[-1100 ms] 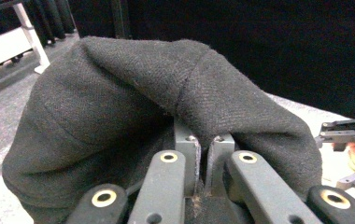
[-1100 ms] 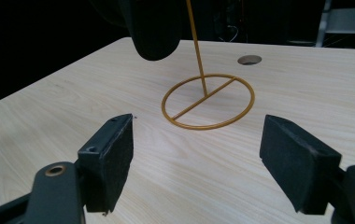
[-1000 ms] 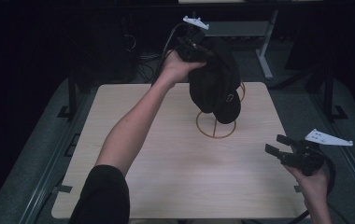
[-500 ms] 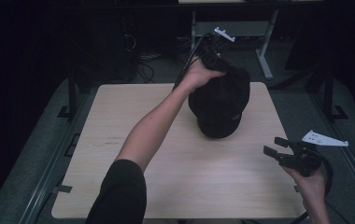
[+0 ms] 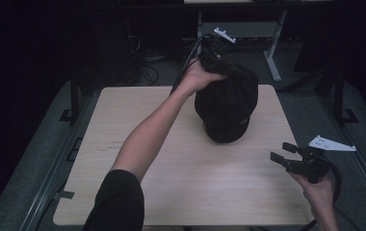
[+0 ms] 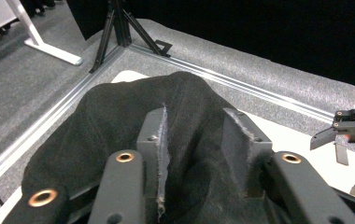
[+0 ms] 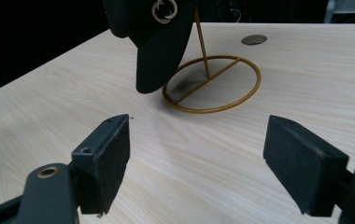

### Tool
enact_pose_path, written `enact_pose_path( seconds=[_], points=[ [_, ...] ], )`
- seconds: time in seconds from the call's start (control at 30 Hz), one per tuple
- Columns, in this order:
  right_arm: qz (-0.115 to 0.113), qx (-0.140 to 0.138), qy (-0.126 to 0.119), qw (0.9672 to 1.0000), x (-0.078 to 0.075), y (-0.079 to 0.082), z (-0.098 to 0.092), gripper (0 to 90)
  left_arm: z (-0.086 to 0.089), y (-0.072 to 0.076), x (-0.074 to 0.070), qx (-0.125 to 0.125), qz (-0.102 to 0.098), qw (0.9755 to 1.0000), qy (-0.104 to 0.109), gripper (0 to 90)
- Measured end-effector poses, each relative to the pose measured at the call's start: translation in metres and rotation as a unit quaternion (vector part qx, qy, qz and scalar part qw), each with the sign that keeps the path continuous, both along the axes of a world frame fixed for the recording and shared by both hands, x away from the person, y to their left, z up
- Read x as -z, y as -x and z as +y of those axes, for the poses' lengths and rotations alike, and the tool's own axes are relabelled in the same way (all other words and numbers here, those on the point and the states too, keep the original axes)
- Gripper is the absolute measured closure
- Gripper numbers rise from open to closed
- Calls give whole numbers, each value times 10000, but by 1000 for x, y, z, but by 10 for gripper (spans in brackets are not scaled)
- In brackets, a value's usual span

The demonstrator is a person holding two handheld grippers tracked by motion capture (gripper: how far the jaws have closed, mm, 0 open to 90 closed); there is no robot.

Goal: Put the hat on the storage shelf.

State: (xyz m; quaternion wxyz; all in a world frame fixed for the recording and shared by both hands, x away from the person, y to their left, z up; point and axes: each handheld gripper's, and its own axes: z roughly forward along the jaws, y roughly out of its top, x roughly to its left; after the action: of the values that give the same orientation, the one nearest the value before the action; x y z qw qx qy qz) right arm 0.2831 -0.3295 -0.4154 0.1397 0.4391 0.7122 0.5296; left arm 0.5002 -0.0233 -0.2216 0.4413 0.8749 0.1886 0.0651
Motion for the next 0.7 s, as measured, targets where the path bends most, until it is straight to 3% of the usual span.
enact_pose_path(
  seconds=[0.33, 0.7],
  points=[
    [49, 57, 73, 9999, 1, 0, 2, 200, 13, 12, -4, -57, -77, 9999, -72, 518],
    [119, -63, 412, 9991, 6, -3, 15, 196, 38, 20, -1, -217, -39, 9998, -10, 475]
  ],
)
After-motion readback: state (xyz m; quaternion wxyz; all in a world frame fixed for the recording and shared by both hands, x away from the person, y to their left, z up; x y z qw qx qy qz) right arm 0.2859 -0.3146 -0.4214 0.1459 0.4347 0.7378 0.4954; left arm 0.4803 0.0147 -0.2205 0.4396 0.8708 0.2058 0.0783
